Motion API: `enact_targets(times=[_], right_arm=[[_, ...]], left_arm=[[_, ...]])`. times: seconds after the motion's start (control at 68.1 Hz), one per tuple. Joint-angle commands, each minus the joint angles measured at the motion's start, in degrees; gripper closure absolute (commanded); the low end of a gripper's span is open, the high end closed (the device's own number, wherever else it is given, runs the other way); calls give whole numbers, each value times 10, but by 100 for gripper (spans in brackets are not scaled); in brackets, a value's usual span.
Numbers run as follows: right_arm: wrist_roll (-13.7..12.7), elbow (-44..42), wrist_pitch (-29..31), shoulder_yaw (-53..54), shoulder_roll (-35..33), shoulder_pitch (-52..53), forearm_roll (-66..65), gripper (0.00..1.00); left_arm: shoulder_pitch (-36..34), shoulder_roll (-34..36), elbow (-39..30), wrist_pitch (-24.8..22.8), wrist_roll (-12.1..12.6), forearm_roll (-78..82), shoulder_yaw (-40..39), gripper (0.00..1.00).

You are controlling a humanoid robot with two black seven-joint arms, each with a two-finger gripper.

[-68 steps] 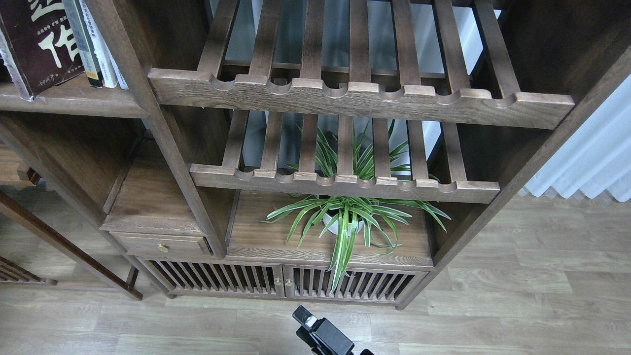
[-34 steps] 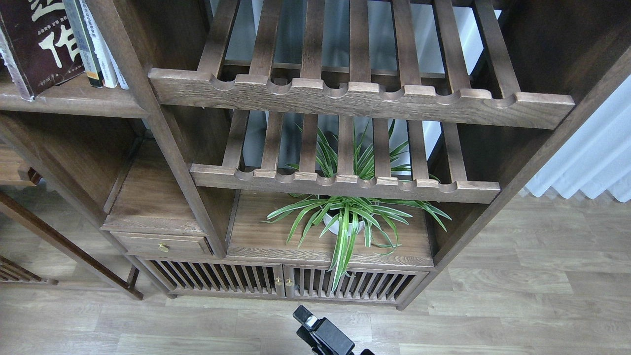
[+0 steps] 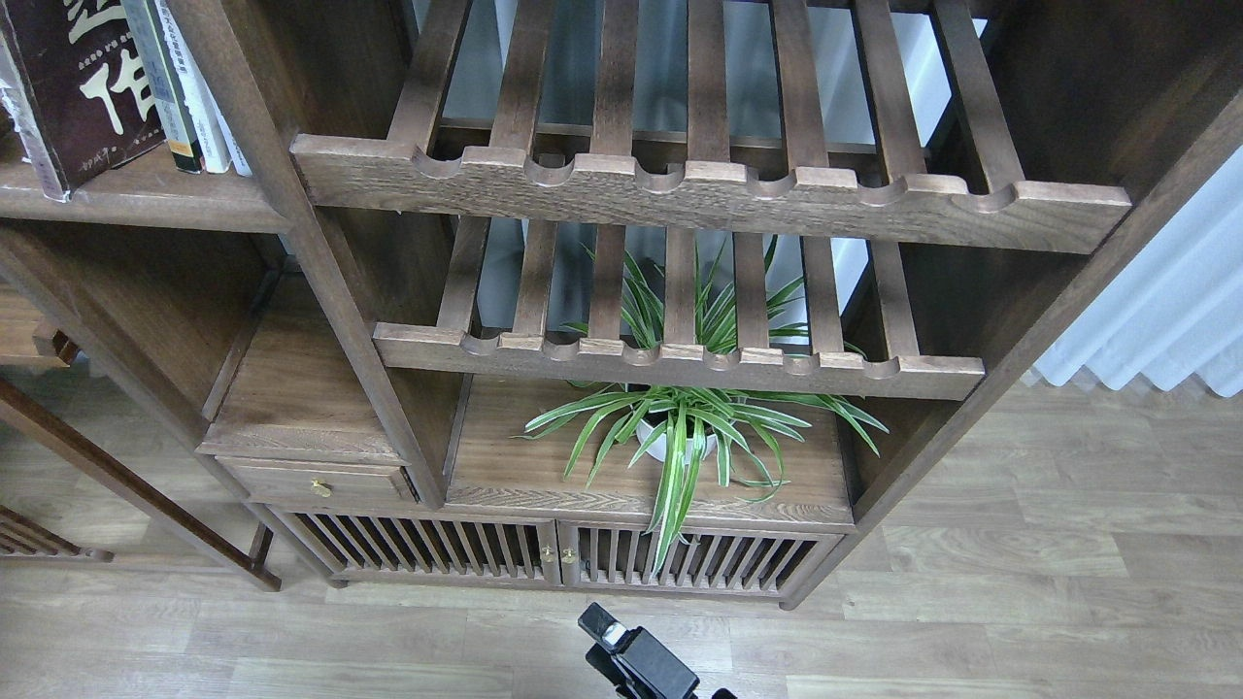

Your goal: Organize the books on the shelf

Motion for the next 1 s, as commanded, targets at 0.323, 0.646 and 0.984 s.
enact_targets(times=[0.323,0.646,0.984], right_arm=[[0,-3,0,-1,0,0,0,0],[0,-3,0,-1,0,0,0,0],[0,-4,0,-1,0,0,0,0]], left_arm=[[-226,13,75,0,28,77,214,90],[-514,6,180,0,34,97,497,90],[-638,-49,266,0,34,97,629,89]])
